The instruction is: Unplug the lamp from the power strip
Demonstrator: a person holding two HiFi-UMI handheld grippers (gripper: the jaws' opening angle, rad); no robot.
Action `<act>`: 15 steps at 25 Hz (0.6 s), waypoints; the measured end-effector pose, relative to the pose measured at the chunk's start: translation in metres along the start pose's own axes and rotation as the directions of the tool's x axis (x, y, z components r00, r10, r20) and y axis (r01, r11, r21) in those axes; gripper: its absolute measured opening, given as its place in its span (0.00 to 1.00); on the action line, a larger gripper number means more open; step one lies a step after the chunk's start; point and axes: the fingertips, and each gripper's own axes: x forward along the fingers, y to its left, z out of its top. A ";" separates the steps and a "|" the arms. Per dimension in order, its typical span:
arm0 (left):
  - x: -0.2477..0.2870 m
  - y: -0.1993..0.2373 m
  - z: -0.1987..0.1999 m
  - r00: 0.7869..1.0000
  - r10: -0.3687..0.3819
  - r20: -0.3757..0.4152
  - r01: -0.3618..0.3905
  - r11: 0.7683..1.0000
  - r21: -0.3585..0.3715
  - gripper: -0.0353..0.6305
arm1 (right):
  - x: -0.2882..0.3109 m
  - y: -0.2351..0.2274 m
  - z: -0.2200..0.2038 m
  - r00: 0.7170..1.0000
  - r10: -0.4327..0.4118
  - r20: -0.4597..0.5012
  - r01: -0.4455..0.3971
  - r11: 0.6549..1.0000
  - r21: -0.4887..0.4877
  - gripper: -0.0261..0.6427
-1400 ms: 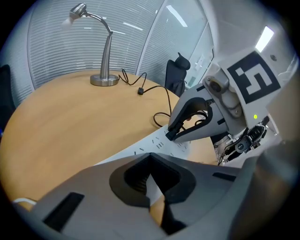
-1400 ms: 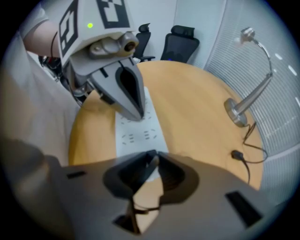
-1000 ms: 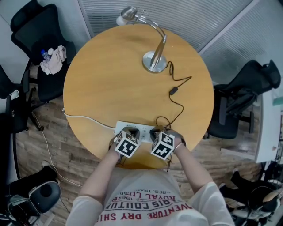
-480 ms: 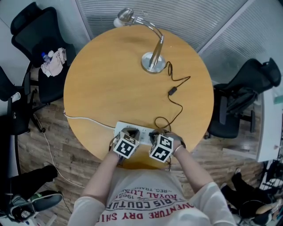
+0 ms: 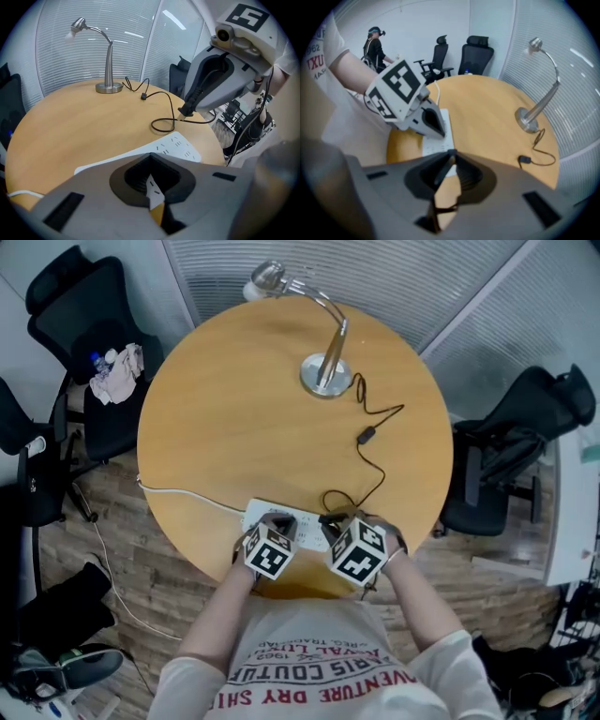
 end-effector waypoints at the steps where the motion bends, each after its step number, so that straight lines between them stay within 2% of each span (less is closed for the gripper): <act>1: 0.000 0.000 0.000 1.000 -0.001 -0.002 0.001 1.000 -0.006 0.09 | 0.000 -0.002 -0.002 1.000 0.001 -0.004 -0.001 1.000 0.007 0.14; 5: 0.001 -0.001 0.001 1.000 0.012 -0.003 -0.011 1.000 0.003 0.09 | -0.003 0.000 -0.005 1.000 -0.020 0.010 0.019 1.000 0.023 0.14; 8: 0.000 0.000 0.001 1.000 0.023 -0.003 -0.023 1.000 0.008 0.09 | -0.009 0.003 0.003 0.998 -0.045 0.050 0.043 0.999 0.023 0.14; 12: 0.000 -0.001 0.000 0.997 0.072 0.004 -0.072 0.996 0.051 0.09 | -0.025 -0.002 0.007 0.987 -0.107 0.120 0.102 0.994 0.043 0.14; 15: -0.003 0.000 -0.004 0.999 0.052 0.013 -0.052 0.999 0.006 0.09 | -0.040 -0.007 0.009 0.968 -0.160 0.193 0.145 0.985 0.089 0.14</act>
